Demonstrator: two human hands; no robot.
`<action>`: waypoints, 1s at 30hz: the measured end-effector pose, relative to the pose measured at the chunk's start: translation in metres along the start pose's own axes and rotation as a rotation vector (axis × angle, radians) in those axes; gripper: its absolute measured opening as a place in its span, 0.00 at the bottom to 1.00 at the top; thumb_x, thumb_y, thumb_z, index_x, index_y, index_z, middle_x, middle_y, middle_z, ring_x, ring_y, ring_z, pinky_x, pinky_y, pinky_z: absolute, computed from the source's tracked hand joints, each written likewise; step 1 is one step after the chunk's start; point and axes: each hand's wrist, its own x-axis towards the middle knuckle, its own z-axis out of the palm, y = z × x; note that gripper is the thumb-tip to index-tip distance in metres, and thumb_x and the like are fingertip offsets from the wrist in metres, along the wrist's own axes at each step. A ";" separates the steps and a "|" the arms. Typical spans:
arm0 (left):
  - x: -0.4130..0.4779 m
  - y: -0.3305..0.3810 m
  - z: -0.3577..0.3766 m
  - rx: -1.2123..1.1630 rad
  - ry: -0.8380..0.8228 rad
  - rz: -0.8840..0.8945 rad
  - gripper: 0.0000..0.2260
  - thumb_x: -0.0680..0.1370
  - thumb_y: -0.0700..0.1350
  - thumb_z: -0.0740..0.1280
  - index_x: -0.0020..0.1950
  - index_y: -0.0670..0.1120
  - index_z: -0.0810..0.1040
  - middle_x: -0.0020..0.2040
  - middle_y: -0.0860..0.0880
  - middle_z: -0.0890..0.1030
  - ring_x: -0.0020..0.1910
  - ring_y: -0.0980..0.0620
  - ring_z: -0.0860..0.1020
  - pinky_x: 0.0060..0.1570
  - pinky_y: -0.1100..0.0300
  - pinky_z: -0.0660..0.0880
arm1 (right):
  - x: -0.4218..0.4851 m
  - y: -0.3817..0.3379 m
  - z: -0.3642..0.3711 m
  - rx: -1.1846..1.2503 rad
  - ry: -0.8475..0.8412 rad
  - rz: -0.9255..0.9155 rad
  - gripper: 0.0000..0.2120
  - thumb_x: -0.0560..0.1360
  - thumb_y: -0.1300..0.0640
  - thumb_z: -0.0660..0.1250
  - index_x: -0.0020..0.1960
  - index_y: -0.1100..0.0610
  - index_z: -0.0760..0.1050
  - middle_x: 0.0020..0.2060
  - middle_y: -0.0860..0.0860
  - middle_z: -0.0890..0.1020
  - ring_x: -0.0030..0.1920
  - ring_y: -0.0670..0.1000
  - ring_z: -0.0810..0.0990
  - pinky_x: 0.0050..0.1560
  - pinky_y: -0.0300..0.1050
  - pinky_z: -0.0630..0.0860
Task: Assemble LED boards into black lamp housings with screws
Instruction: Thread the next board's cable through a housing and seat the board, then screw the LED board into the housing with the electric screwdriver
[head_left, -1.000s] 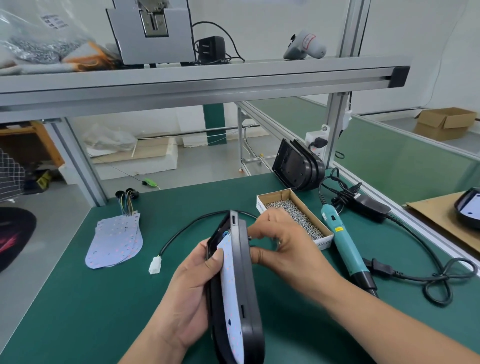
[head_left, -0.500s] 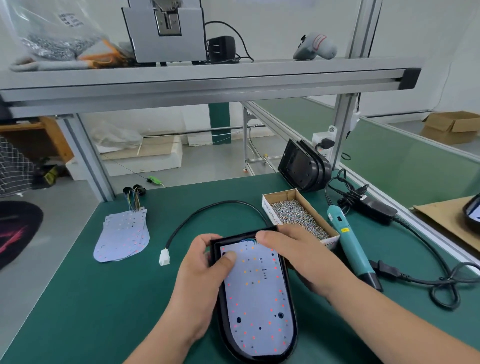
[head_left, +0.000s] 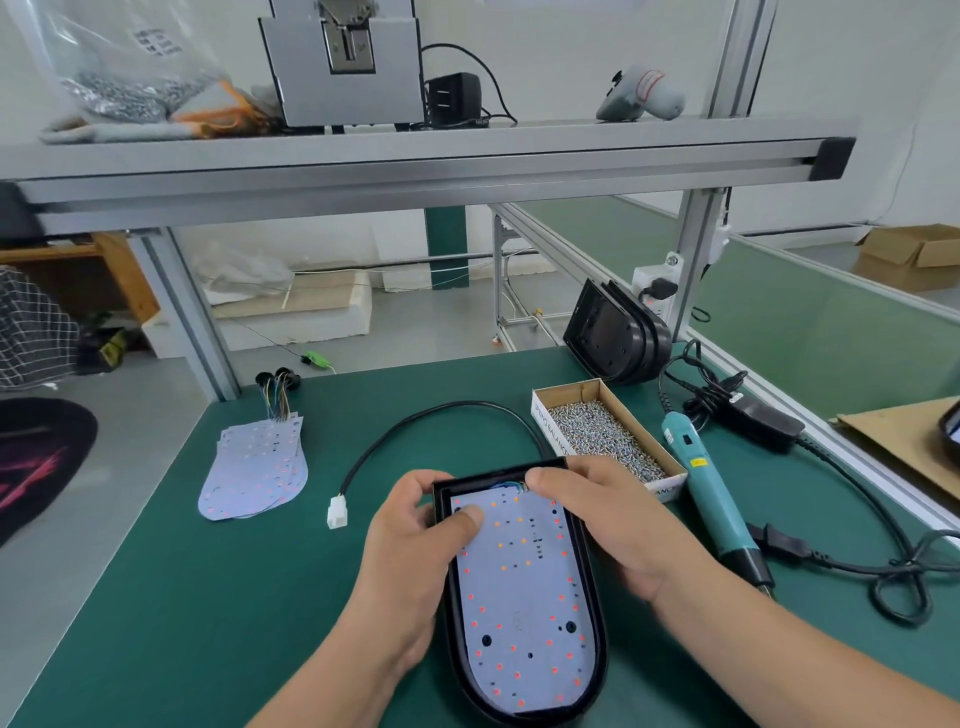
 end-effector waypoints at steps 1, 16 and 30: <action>0.000 0.000 0.000 0.011 0.007 0.006 0.12 0.70 0.42 0.76 0.52 0.48 0.82 0.50 0.33 0.85 0.44 0.39 0.83 0.55 0.32 0.80 | 0.000 0.000 0.000 0.003 0.009 -0.005 0.11 0.74 0.51 0.71 0.45 0.59 0.87 0.46 0.57 0.88 0.45 0.54 0.86 0.52 0.49 0.81; 0.009 -0.001 -0.019 0.514 0.116 -0.018 0.11 0.68 0.50 0.73 0.48 0.49 0.79 0.39 0.52 0.83 0.36 0.54 0.78 0.42 0.53 0.76 | 0.011 -0.003 -0.015 -0.781 0.125 -0.175 0.23 0.76 0.32 0.64 0.61 0.47 0.80 0.49 0.39 0.85 0.49 0.43 0.83 0.57 0.46 0.79; 0.009 0.002 -0.031 0.719 0.065 0.030 0.18 0.68 0.53 0.71 0.57 0.59 0.79 0.54 0.63 0.83 0.51 0.64 0.80 0.59 0.55 0.78 | -0.022 -0.020 -0.135 -1.583 0.346 0.082 0.35 0.72 0.19 0.53 0.61 0.47 0.69 0.48 0.46 0.74 0.48 0.53 0.80 0.43 0.51 0.73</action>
